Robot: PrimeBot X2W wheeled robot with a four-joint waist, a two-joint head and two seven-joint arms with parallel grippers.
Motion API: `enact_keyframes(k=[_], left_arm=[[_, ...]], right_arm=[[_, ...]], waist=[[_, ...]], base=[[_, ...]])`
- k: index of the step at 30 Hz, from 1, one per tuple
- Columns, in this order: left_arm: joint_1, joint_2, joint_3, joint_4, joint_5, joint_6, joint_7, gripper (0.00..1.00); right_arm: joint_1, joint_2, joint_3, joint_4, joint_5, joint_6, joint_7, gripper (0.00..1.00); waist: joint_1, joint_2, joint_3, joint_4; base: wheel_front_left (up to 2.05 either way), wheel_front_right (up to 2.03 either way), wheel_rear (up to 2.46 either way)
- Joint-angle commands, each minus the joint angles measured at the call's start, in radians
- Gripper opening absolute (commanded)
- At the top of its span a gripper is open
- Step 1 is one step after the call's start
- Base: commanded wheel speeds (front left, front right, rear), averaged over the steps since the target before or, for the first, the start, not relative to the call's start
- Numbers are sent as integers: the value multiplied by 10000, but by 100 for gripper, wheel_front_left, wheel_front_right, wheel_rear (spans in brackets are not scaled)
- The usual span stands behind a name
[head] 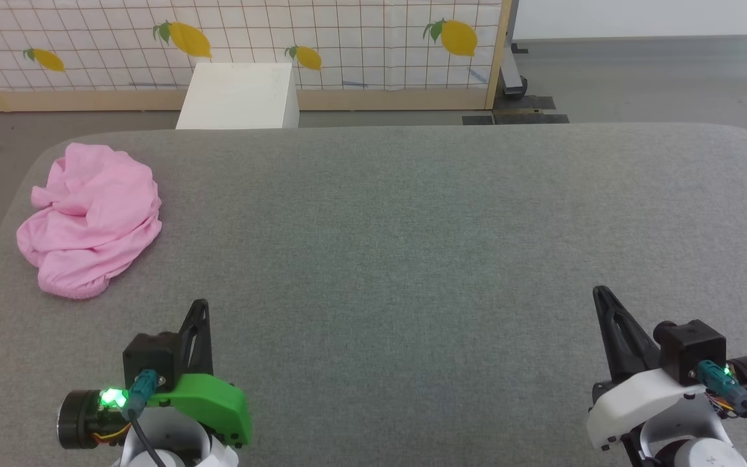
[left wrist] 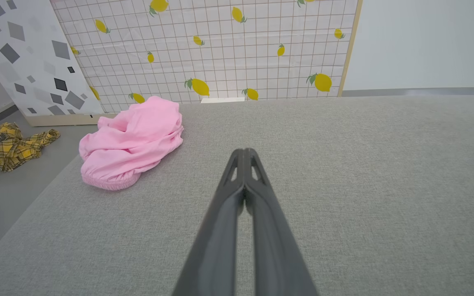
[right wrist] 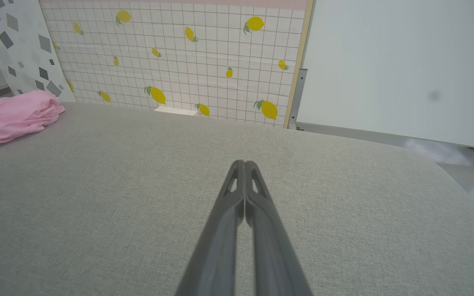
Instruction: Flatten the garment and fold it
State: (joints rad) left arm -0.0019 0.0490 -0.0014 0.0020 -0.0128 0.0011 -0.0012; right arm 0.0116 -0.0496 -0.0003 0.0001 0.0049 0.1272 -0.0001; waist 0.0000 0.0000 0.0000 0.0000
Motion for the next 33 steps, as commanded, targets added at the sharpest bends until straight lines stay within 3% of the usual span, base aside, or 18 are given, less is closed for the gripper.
enact_keyframes(k=[1, 33], left_arm=[[19, 12, 14, -20, 128, -11, 12, 0], [19, 12, 14, -20, 128, -11, 12, 0]], right_arm=[[-116, -6, 3, -1, -49, 35, 1, 0], [-116, -6, 3, -1, -49, 35, 1, 0]], waist=[[0, 0, 0, 0], [0, 0, 0, 0]], base=[[0, 0, 0], [0, 0, 0]])
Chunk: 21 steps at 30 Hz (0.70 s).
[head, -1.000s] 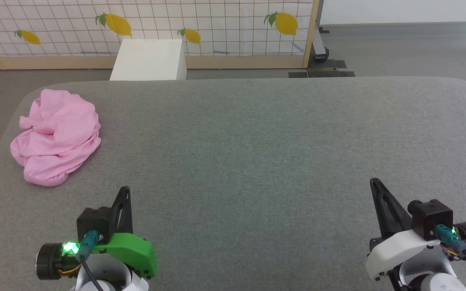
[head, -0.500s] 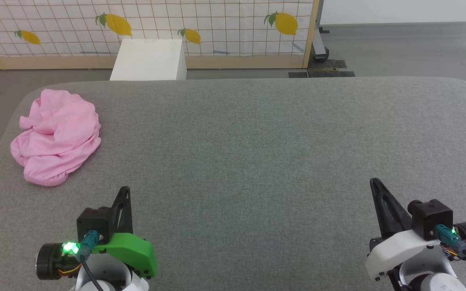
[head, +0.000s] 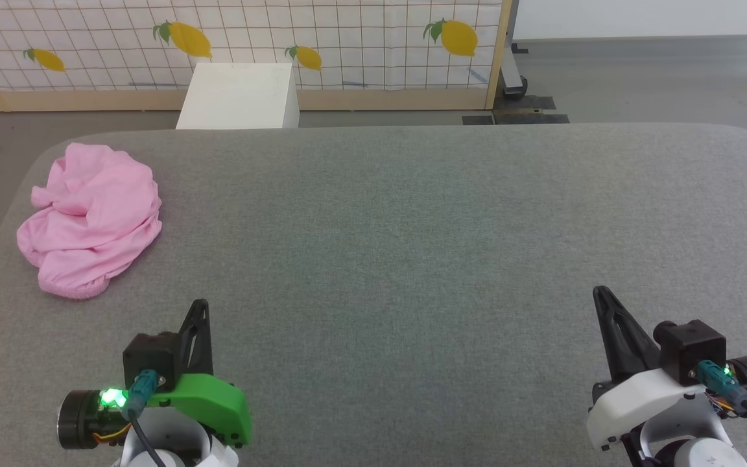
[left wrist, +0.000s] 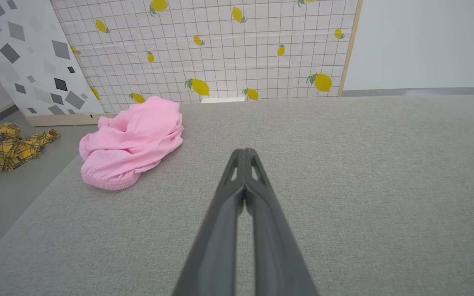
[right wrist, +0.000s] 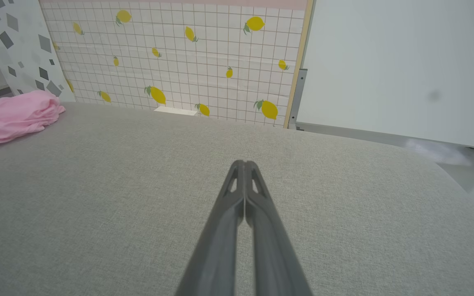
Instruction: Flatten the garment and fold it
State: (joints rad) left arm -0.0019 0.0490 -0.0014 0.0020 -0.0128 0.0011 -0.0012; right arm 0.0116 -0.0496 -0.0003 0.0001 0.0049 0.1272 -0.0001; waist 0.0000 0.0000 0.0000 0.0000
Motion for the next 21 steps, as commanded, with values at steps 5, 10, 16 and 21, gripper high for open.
enact_keyframes(k=[5, 10, 16, 21], left_arm=[[-1, -2, -20, 2, -56, 3, -10, 100], [-20, -1, -125, 24, -127, 56, -102, 100], [-54, -1, -251, 71, -212, 143, -224, 100], [-85, 0, -345, 98, -297, 221, -335, 100]], right_arm=[[3, 0, -1, -3, 6, -13, -6, 100], [27, 0, -41, -32, 43, -11, -78, 100], [48, -1, -74, -50, 51, -9, -170, 100], [65, -1, -130, -65, 82, -7, -263, 100]], waist=[[0, 0, 0, 0], [0, 0, 1, 0], [0, 0, 2, 1], [0, 0, 7, -2]], base=[[0, 0, 0], [0, 0, 0], [0, 0, 0], [0, 0, 0]])
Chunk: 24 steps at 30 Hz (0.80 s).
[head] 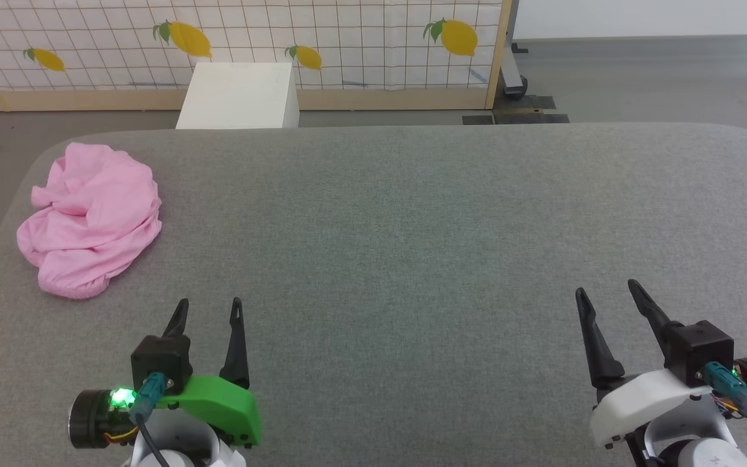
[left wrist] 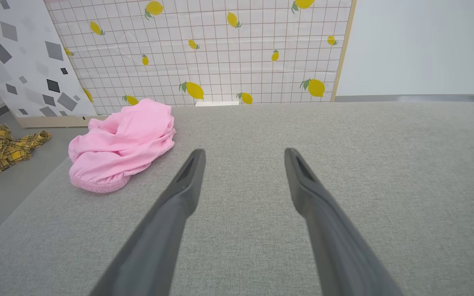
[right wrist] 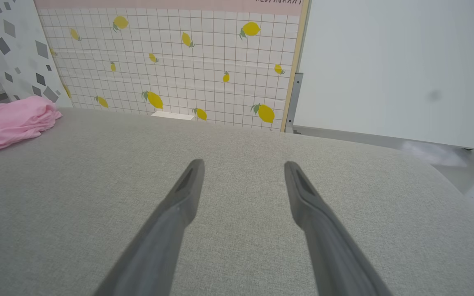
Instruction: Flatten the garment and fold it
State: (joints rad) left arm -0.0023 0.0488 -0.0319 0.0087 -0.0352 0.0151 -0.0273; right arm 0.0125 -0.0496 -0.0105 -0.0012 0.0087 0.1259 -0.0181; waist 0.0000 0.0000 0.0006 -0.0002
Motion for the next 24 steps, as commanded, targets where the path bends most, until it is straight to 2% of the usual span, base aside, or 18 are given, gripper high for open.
enact_keyframes(k=[1, 24], left_arm=[[-86, 2, -55, 35, -88, 93, -93, 100], [-81, 101, -233, 23, -572, 334, -575, 100]], right_arm=[[59, -1, -33, -54, 47, 7, -97, 100], [171, -2, -170, -66, 296, 15, -451, 100]], waist=[[0, 0, 2, 0], [0, 0, -28, 3]], base=[[0, 0, 0], [0, 0, 0]])
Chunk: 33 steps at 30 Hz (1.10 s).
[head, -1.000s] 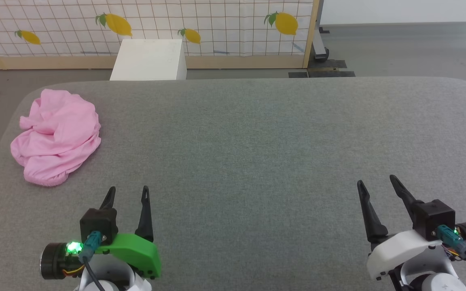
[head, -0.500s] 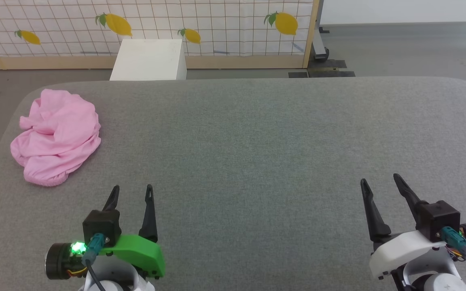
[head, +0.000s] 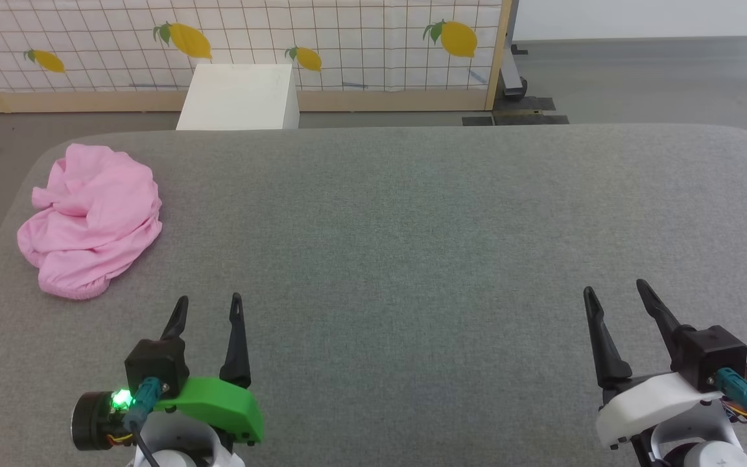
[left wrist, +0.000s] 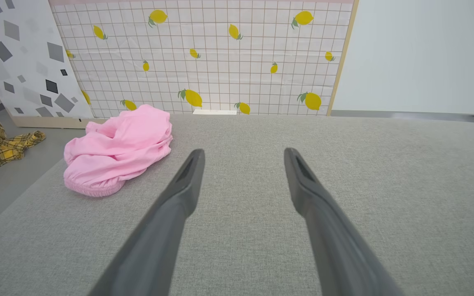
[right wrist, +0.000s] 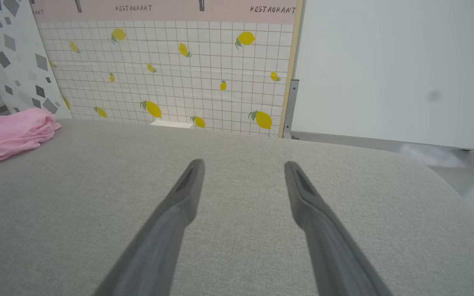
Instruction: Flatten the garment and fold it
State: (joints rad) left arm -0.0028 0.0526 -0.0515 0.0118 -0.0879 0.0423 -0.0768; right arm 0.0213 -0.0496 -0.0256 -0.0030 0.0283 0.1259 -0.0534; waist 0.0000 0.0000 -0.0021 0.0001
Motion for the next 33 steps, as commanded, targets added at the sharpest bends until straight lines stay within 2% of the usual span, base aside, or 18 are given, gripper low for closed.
enact_keyframes(k=[1, 33], left_arm=[[-72, 70, -38, -3, -72, 71, -99, 100], [-84, 433, -474, -8, -750, 479, -594, 100]], right_arm=[[88, -2, -20, -48, 113, 16, -109, 100], [251, -4, -151, -22, 497, 28, -515, 100]], waist=[[0, 0, -1, 0], [0, 0, -36, 21]], base=[[0, 0, 0], [0, 0, 0]])
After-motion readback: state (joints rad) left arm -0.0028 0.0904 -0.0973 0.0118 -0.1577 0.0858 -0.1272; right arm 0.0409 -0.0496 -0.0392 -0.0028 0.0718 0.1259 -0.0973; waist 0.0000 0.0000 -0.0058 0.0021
